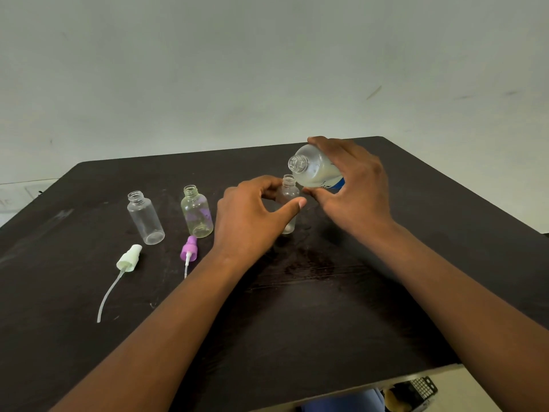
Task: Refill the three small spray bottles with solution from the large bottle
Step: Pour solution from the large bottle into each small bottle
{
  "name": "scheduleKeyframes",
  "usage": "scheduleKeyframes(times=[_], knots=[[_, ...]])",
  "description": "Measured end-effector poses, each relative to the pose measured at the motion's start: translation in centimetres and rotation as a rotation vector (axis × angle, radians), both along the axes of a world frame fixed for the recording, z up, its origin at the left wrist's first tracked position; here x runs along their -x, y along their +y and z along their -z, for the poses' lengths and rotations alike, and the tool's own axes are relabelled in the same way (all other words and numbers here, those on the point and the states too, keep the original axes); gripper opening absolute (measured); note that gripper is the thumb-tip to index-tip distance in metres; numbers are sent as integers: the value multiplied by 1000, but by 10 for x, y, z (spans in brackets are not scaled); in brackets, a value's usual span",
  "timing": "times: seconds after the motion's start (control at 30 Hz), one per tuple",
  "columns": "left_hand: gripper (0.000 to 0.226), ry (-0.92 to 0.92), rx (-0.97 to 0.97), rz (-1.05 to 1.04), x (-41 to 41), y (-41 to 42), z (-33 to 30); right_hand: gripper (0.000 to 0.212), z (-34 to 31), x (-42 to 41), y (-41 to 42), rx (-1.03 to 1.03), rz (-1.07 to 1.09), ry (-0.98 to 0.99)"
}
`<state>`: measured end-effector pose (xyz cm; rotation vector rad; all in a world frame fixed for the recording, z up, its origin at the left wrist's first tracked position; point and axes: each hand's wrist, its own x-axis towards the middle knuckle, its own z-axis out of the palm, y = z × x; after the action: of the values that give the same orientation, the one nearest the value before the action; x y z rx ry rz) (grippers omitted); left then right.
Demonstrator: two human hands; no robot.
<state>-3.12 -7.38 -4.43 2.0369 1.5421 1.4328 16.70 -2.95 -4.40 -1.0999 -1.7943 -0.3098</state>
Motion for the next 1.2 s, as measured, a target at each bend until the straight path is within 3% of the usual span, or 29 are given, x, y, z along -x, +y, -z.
scheduleKeyframes(times=[1.2], knots=[[46, -1, 32, -5, -2, -3, -2, 78, 1, -2, 1, -21, 30, -27]])
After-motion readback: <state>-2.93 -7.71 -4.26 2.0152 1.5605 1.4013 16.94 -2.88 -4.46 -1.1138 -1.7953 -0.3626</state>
